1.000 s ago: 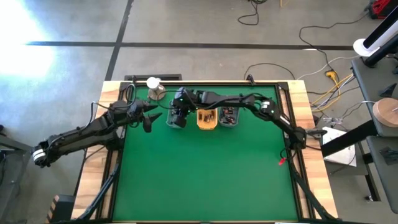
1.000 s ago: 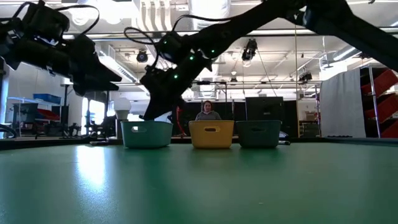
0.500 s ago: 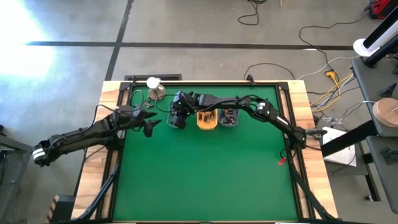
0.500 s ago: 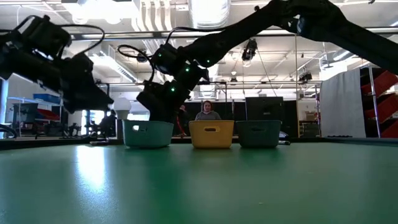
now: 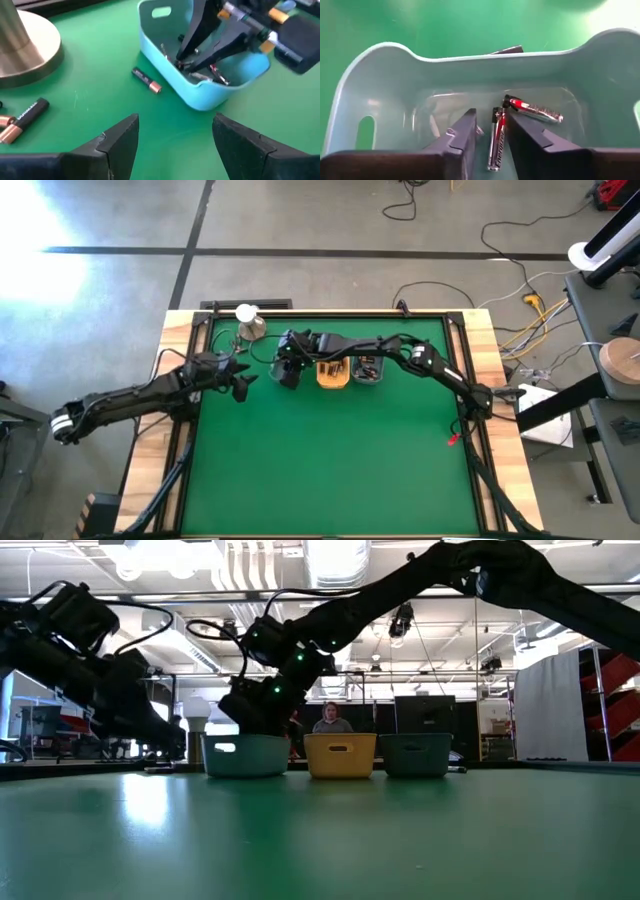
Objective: Sort batteries
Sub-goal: Put the small black battery into the blue bin
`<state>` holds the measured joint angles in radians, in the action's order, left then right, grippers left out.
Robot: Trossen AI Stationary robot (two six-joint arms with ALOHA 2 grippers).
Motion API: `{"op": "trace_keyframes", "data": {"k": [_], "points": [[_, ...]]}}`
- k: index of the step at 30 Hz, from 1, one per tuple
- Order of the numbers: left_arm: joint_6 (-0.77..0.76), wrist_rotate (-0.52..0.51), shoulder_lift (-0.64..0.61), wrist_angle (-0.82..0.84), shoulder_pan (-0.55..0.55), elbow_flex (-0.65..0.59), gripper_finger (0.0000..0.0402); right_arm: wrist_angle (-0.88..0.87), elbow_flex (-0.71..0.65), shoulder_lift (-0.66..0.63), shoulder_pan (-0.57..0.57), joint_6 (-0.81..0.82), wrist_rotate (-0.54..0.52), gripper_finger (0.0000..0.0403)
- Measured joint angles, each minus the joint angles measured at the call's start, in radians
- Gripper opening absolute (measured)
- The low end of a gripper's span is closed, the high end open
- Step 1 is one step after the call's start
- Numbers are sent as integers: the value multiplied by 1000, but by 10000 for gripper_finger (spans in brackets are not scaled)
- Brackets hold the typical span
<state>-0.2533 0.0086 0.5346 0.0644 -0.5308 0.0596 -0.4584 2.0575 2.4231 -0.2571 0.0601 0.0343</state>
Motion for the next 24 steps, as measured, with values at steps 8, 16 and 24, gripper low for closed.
{"op": "trace_keyframes", "data": {"k": [8,16,24], "points": [[0,0,60,-189,0,-48,231,-42,79,-5,35,-33,-14,144],[-26,-75,152,-221,0,-45,231,-206,144,-82,122,-163,-121,178],[1,-79,268,-359,44,-45,231,-364,125,-227,203,-139,-411,180]]}}
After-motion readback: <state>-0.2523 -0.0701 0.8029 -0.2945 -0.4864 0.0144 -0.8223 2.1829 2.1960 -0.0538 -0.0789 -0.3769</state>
